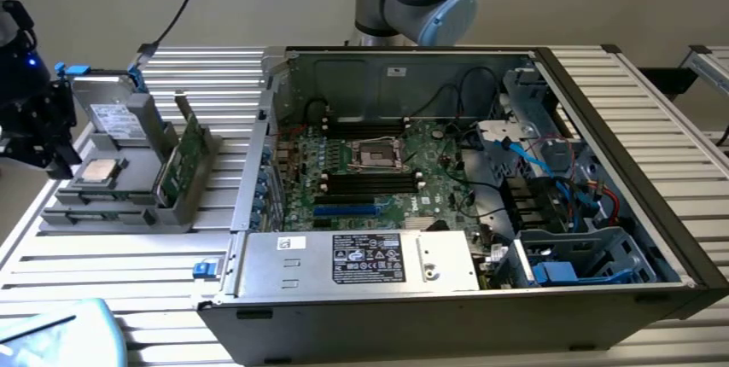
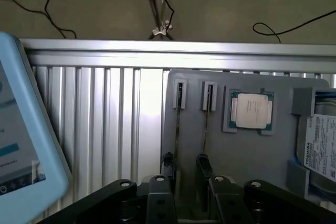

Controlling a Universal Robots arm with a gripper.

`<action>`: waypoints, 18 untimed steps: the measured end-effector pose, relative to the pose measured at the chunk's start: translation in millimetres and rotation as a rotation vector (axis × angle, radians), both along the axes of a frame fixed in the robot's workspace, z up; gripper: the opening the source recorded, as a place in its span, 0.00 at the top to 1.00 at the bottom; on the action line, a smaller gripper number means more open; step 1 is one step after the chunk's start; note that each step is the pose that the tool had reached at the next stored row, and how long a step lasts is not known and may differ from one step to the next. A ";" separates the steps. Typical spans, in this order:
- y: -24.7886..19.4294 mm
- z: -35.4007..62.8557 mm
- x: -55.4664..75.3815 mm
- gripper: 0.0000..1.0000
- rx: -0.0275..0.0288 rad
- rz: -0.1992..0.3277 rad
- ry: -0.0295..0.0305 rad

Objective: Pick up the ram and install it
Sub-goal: 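Pick up the ram and move it above insertion slot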

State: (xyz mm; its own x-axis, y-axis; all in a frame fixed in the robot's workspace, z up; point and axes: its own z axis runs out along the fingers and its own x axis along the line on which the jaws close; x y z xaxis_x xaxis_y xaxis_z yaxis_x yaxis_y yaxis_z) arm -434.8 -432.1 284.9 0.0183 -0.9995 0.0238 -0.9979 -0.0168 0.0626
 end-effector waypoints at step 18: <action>-13.8 -32.8 10.7 0.69 0.0006 0.000 0.0002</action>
